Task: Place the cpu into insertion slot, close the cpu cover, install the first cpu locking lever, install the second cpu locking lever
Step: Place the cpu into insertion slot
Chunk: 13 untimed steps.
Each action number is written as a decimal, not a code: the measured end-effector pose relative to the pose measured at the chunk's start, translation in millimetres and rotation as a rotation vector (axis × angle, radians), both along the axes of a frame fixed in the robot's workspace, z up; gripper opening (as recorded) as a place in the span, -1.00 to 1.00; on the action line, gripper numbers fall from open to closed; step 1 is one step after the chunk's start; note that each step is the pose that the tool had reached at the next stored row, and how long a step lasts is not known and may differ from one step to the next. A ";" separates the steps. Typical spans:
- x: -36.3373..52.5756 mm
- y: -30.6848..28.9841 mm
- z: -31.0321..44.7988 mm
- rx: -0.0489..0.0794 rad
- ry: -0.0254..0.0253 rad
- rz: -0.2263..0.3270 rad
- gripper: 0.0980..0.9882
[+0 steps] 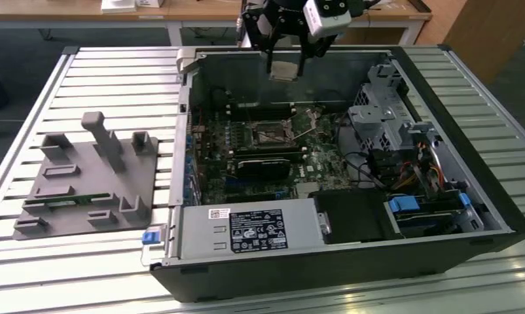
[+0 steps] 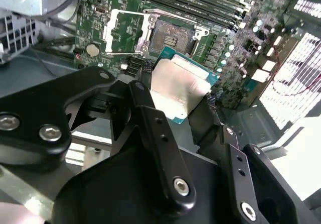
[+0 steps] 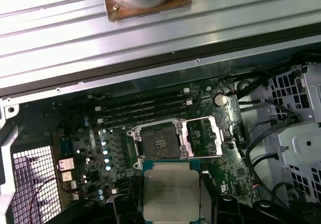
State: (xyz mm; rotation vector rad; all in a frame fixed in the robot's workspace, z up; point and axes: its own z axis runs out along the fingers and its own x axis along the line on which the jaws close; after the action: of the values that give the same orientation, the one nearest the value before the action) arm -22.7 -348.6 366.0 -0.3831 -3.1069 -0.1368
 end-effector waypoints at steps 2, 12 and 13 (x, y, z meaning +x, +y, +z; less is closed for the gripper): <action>0.0 0.0 -0.1 -0.001 0.0000 -0.031 0.00; 0.0 0.0 -0.5 -0.003 0.0001 -0.176 0.00; 0.0 0.0 -0.5 -0.003 0.0000 -0.187 0.00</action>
State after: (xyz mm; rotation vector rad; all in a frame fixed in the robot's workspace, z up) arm -22.7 -348.6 365.5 -0.6734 -3.0660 -0.1331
